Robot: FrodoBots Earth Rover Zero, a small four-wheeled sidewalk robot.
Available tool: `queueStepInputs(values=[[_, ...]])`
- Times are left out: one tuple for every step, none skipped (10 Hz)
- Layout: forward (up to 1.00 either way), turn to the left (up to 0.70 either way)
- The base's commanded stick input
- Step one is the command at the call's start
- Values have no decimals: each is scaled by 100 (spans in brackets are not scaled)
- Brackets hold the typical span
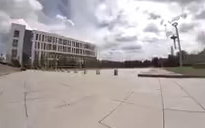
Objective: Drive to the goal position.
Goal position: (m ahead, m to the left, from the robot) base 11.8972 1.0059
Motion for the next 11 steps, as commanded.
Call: queueStepInputs(values=[[70, 0], [70, 0], [70, 0], [70, 0], [70, 4], [70, 7], [70, 0], [70, 0], [70, 1], [70, 5], [70, 9]])
